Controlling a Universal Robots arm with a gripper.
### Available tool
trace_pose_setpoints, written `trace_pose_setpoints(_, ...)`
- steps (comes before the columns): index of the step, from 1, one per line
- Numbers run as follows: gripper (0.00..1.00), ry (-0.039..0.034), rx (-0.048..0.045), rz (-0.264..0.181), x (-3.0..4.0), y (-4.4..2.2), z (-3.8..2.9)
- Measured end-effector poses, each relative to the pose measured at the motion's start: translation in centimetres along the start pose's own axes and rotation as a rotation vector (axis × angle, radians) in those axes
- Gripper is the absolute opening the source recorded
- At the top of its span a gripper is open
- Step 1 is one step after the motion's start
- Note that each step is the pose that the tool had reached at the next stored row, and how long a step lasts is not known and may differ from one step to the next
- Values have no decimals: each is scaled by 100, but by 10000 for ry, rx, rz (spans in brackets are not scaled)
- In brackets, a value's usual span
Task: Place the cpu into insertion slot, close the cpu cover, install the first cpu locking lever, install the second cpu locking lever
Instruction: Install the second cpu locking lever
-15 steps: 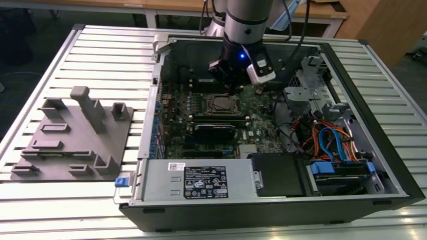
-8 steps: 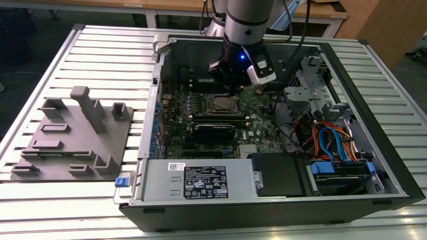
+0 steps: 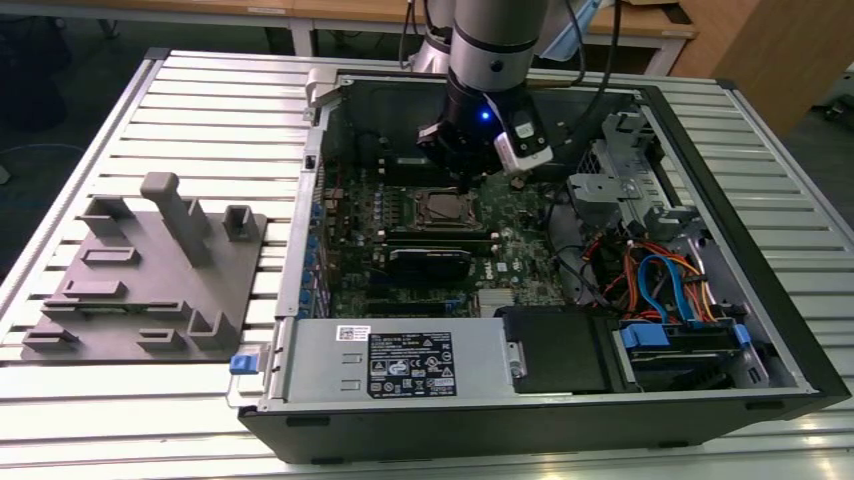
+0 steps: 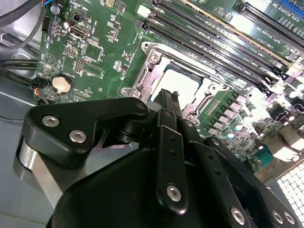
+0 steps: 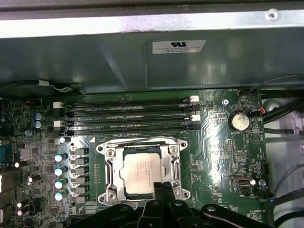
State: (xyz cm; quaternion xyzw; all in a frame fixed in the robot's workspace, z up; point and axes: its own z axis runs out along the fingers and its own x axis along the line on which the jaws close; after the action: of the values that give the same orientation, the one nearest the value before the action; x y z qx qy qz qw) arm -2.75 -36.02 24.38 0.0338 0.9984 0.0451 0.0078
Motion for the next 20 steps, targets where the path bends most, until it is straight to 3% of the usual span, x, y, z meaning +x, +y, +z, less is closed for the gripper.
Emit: trace_pose_setpoints(20, 10, 1, -13, 1, 3, -33, -29)
